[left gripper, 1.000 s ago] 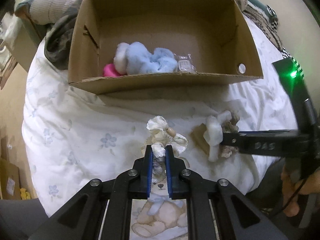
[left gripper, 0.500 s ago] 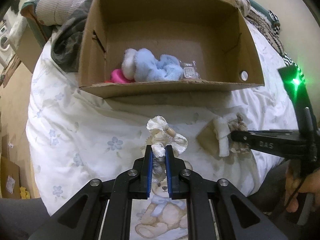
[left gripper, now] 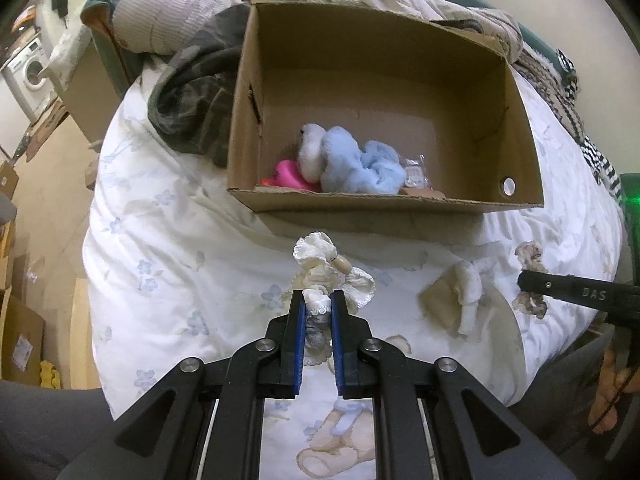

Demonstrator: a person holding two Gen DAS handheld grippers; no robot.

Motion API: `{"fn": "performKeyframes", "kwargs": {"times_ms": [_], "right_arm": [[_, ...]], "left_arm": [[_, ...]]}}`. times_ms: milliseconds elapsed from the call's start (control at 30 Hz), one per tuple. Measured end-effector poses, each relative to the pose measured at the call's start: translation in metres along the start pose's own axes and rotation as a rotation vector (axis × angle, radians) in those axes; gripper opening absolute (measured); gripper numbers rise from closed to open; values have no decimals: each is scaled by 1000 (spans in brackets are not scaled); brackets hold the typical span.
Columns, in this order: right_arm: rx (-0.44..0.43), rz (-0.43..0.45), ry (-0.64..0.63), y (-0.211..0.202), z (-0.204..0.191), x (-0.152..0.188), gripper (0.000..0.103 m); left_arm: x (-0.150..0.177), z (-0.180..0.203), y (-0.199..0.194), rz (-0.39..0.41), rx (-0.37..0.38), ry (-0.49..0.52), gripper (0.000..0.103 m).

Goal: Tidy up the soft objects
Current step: 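Carry the white scrunchie into the box while right carries the beige lace scrunchie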

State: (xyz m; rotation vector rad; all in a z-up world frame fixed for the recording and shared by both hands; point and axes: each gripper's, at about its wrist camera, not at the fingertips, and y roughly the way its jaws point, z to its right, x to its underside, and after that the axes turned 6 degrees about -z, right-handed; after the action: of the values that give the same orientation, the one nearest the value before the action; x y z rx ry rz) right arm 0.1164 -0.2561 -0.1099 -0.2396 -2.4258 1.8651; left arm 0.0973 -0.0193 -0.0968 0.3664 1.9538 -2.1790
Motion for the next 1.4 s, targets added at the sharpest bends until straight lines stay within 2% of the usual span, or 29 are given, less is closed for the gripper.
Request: {"fn": "performKeyframes", "kwargs": {"times_ms": [200,300,500,667,867,1000,1067,1167,1400], "right_arm": [[-79,76,-53,-19,-19,1,17],[-160,125,-78,-31,-29,3,17],[-233,219,-142,-53,-46,9,17],[-278,293,-152,-65,-53,10,17],[-325,387,-147,-84,-54,8,17],[-308,378,-136,-87,-55,-2,17],[-334,377,-126,-90,-54,-8,17],[-348,398,-127,-98,-54,-16,17],[-328,441,-153,-109,-56,-45,17]], "left_arm": [[1,-5,-9,31,-7,-15,11],[1,-7,-14,42,10,-21,11],[-1,-12,-30,114,-9,-39,11],[-5,-13,-51,218,-6,-52,11],[-14,-5,-82,350,-14,-8,11],[-30,-4,-90,353,-14,13,11],[-37,-5,-91,339,-8,17,11],[-51,-6,-92,313,42,13,11],[-85,0,-100,365,3,71,11]]}}
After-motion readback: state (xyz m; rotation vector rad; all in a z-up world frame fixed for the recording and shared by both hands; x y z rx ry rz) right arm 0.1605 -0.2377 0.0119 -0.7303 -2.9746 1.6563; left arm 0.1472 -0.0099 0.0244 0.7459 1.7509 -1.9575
